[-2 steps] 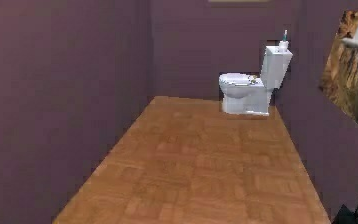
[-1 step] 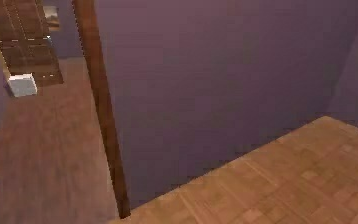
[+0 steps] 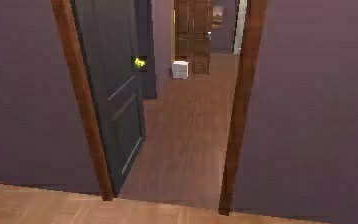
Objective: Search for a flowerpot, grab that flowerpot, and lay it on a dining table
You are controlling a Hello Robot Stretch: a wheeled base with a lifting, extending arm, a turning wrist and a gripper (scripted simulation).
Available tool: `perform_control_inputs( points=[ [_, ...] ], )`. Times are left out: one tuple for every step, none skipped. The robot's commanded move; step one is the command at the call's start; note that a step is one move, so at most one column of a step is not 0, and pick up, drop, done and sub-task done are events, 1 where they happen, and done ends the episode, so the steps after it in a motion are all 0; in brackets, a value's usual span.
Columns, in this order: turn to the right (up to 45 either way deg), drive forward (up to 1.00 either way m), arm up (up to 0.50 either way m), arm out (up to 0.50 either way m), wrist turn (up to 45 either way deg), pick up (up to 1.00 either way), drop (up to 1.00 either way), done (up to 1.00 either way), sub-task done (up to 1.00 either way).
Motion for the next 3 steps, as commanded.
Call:
perform_control_inputs(
  points=[
    [0.0, 0.9, 0.0, 0.0, 0.0, 0.0, 0.0, 0.0, 0.0],
    [3.0, 0.0, 0.0, 0.0, 0.0, 0.0, 0.0, 0.0, 0.0],
    [-18.0, 0.0, 0.0, 0.0, 0.0, 0.0, 0.0, 0.0, 0.0]
  ],
)
